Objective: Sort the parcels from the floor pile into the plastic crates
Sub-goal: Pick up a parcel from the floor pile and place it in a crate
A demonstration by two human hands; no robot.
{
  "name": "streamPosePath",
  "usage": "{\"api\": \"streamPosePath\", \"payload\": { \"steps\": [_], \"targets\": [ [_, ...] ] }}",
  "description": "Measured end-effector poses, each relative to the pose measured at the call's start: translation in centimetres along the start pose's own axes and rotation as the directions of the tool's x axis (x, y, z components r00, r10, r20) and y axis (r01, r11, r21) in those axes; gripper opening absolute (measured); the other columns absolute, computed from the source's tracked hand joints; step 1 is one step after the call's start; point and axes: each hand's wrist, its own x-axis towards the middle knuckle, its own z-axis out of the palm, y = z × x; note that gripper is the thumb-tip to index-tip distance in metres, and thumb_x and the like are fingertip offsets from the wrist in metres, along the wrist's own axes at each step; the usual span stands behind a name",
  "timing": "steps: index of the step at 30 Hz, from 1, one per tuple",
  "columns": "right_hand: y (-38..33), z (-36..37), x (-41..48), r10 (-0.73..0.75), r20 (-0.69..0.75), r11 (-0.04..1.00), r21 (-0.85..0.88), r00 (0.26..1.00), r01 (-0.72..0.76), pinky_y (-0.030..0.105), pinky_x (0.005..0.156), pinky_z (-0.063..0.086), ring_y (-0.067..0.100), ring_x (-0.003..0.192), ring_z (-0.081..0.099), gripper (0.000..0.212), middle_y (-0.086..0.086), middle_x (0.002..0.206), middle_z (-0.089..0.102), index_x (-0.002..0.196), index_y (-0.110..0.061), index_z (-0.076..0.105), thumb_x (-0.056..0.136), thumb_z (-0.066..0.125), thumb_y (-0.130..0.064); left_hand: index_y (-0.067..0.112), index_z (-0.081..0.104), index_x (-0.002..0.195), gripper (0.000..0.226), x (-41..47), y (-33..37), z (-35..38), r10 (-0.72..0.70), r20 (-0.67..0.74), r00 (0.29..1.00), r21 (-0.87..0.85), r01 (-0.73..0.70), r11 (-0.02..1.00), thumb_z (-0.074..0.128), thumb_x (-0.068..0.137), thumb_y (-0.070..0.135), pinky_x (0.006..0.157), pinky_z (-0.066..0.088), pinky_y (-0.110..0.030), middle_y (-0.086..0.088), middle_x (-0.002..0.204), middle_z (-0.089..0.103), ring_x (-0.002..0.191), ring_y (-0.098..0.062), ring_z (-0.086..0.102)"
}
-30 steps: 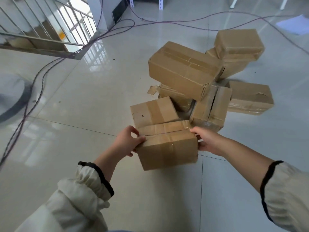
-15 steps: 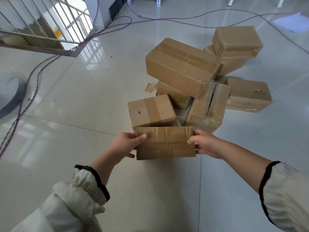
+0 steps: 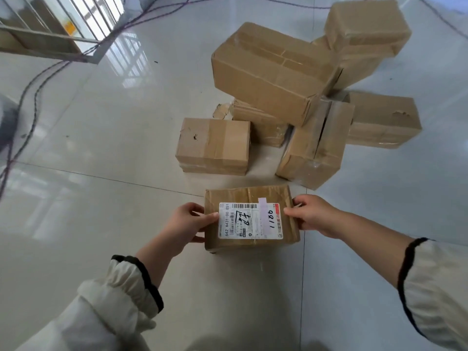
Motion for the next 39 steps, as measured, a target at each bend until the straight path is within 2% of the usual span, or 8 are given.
{"api": "streamPosePath", "payload": {
  "steps": [5,14,18,21,26,31,34,39],
  "targets": [
    [-0.5,-0.5,0.5,0.028,0.045,0.999,-0.037,0.999,-0.026,0.038,0.078,0.057,0.025,0.090,0.065,0.021,0.012,0.098,0.065,0.111,-0.002,0.053,0.091,0.059,-0.006,0.019,0.054,0.117,0.046,0.5,0.6,-0.4,-0.007,0.051,0.999,0.071,0.003,0.997,0.077,0.078,0.024,0.080,0.057,-0.052,-0.012,0.101,0.066,0.092,-0.026,0.067],
    [-0.6,-0.6,1.3,-0.011,0.065,0.996,-0.084,0.998,0.016,0.030,0.056,0.058,0.019,0.078,0.066,0.066,0.007,0.091,0.063,0.143,-0.019,0.033,0.087,0.062,0.000,0.018,0.050,0.132,0.059,1.3,0.9,-0.5,0.000,0.069,0.998,0.074,-0.005,0.997,0.075,0.080,0.029,0.083,0.055,-0.054,-0.008,0.103,0.068,0.096,-0.026,0.067],
    [-0.5,-0.5,1.6,0.017,0.056,0.995,-0.096,0.998,-0.012,0.035,0.066,0.059,0.023,0.085,0.067,0.058,0.008,0.098,0.065,0.140,-0.014,0.040,0.087,0.064,-0.006,0.034,0.029,0.147,0.080,1.5,1.2,-0.6,0.097,0.087,0.991,0.116,-0.106,0.988,0.073,0.082,0.021,0.071,0.051,-0.032,-0.001,0.137,0.048,0.111,-0.025,0.057],
    [-0.4,-0.7,1.4,0.062,0.061,0.986,-0.156,0.996,-0.052,0.040,0.072,0.055,0.025,0.085,0.065,0.046,0.007,0.103,0.064,0.132,-0.013,0.046,0.090,0.063,-0.017,0.031,0.032,0.146,0.073,1.5,1.7,-0.5,0.119,0.133,0.984,0.126,-0.136,0.983,0.069,0.085,0.013,0.063,0.044,-0.021,0.000,0.130,0.052,0.103,-0.020,0.056],
    [-0.7,-1.4,0.9,0.284,0.154,0.945,-0.210,0.946,-0.250,0.038,0.067,0.058,0.039,0.094,0.065,0.052,0.014,0.127,0.055,0.133,-0.013,0.047,0.091,0.058,-0.041,0.037,0.035,0.141,0.066,1.6,1.2,-0.3,0.106,0.114,0.988,0.129,-0.120,0.984,0.069,0.086,0.020,0.080,0.051,-0.040,0.000,0.123,0.057,0.107,-0.025,0.057],
    [-0.6,-1.3,0.8,0.341,0.214,0.935,-0.173,0.915,-0.308,0.036,0.068,0.058,0.041,0.101,0.063,0.052,0.013,0.120,0.055,0.136,-0.014,0.046,0.093,0.051,-0.045,0.038,0.034,0.142,0.067,1.9,1.1,-0.4,0.093,0.112,0.989,0.115,-0.106,0.988,0.068,0.086,0.021,0.094,0.047,-0.051,0.000,0.125,0.057,0.111,-0.028,0.056],
    [-0.6,-1.1,0.9,0.266,0.199,0.952,-0.211,0.943,-0.224,0.043,0.082,0.053,0.041,0.117,0.055,0.061,0.012,0.142,0.044,0.145,-0.017,0.032,0.093,0.055,-0.039,0.041,0.031,0.143,0.070,2.0,0.9,-0.5,0.086,0.129,0.988,0.116,-0.102,0.988,0.068,0.086,0.021,0.097,0.045,-0.056,-0.001,0.131,0.055,0.116,-0.029,0.054],
    [-0.7,-0.4,1.3,-0.249,0.117,0.836,-0.475,0.962,0.274,0.035,0.116,0.022,0.022,0.145,0.018,0.099,0.002,0.159,0.012,0.152,-0.030,-0.002,0.084,0.069,-0.017,0.035,0.010,0.150,0.086,1.4,0.8,0.2,-0.057,0.008,0.998,0.120,0.056,0.991,0.066,0.086,0.038,0.085,0.049,-0.063,-0.013,0.145,0.042,0.117,-0.042,0.053]
  ]
}}
